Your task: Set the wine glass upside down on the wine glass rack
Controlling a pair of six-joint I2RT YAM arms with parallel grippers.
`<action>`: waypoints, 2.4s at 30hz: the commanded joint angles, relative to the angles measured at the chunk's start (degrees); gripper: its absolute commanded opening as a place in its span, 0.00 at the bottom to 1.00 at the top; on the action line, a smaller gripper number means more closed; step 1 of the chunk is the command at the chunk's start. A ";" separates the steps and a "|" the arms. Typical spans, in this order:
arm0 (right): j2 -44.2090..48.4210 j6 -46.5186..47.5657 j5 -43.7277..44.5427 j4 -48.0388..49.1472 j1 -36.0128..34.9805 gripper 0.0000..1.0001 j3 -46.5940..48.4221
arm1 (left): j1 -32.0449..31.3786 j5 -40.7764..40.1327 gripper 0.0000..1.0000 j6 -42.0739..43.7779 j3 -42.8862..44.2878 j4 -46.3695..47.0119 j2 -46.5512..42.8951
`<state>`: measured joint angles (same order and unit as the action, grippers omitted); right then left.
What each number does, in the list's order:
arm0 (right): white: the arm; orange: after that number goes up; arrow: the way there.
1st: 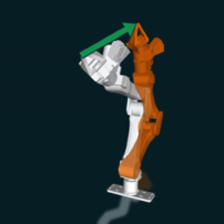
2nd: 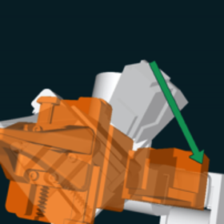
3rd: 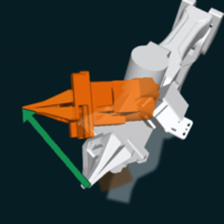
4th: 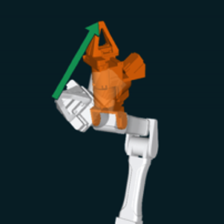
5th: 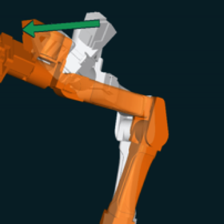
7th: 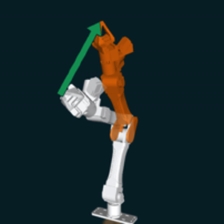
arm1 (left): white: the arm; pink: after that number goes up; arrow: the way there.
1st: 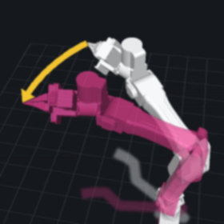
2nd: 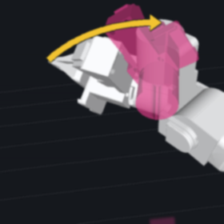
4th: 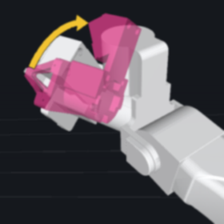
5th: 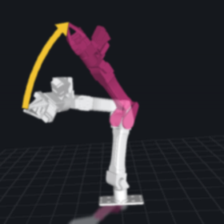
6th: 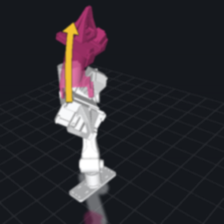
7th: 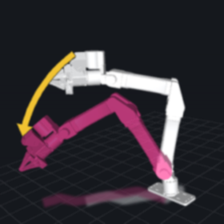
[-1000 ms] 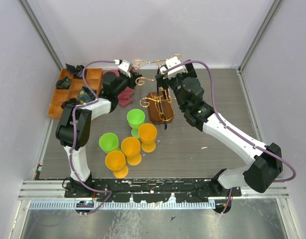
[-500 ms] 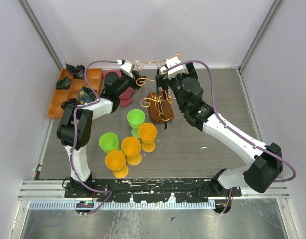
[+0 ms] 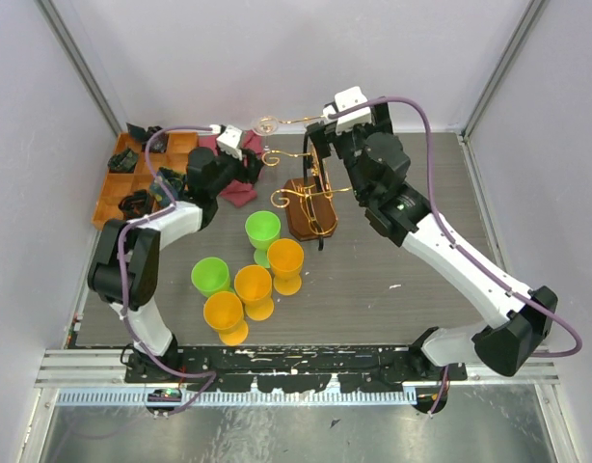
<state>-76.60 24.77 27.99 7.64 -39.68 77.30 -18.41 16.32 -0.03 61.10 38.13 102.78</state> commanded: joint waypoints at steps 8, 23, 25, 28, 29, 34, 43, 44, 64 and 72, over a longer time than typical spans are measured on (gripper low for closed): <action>4.45 -5.70 0.93 -9.64 -0.27 1.00 6.33 | 1.47 -9.49 0.66 8.09 11.82 -41.44 -11.59; 2.83 -8.76 0.52 -8.16 -0.22 1.00 4.68 | 0.21 1.23 0.66 5.38 12.73 -69.07 -25.33; 2.40 -9.08 -0.16 -7.72 -0.22 1.00 5.00 | -0.75 1.32 0.67 4.75 11.43 -69.17 -26.65; 1.76 -9.35 -0.64 -7.64 -0.24 1.00 5.50 | -2.16 2.09 0.67 4.20 11.06 -70.49 -27.15; 1.58 -9.43 -0.61 -7.64 -0.22 1.00 5.60 | -2.66 2.24 0.66 4.10 11.10 -71.06 -27.08; 1.58 -10.82 -0.46 -7.72 -0.27 1.00 5.35 | -6.32 -0.59 0.65 5.21 10.31 -71.84 -25.37; 3.50 -11.79 0.86 -8.43 -0.24 1.00 4.21 | -8.05 -5.99 0.64 4.96 10.29 -69.98 -21.19; 3.68 -11.91 1.06 -8.65 -0.29 1.00 4.12 | -8.11 -5.95 0.64 4.95 10.24 -69.75 -20.77; 4.61 -12.38 2.33 -9.04 -0.23 1.00 3.03 | -8.83 -4.34 0.19 5.48 10.30 -69.97 -15.57; 3.59 -11.64 1.36 -7.87 -0.28 1.00 2.81 | -8.84 -5.90 0.00 4.80 10.13 -71.27 -17.62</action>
<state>-73.73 13.06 29.52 -3.53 -39.68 79.68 -27.16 10.94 5.34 70.94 -32.32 87.20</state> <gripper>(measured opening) 0.999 0.019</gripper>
